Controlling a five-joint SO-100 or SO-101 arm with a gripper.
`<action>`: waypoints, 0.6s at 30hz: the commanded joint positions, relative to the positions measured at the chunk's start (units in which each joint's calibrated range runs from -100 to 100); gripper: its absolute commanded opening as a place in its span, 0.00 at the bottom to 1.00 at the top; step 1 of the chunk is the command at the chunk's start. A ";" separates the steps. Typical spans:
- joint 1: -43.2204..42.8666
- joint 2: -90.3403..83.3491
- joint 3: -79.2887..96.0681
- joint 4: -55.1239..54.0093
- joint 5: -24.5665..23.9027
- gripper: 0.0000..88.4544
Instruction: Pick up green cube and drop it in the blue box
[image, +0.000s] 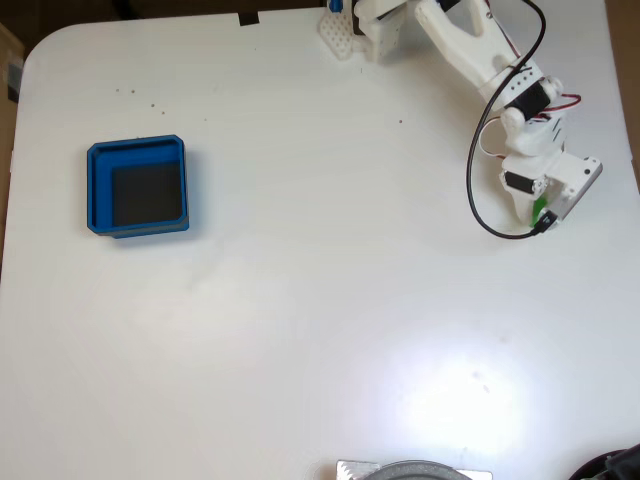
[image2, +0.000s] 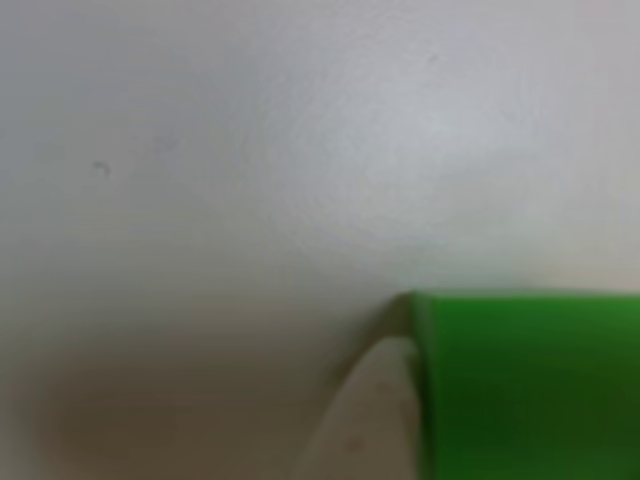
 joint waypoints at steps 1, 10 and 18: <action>0.47 -9.92 -3.48 6.64 0.00 0.02; 5.43 -19.54 -3.57 21.07 -0.10 0.02; 10.39 -25.64 -3.48 26.45 -0.93 0.02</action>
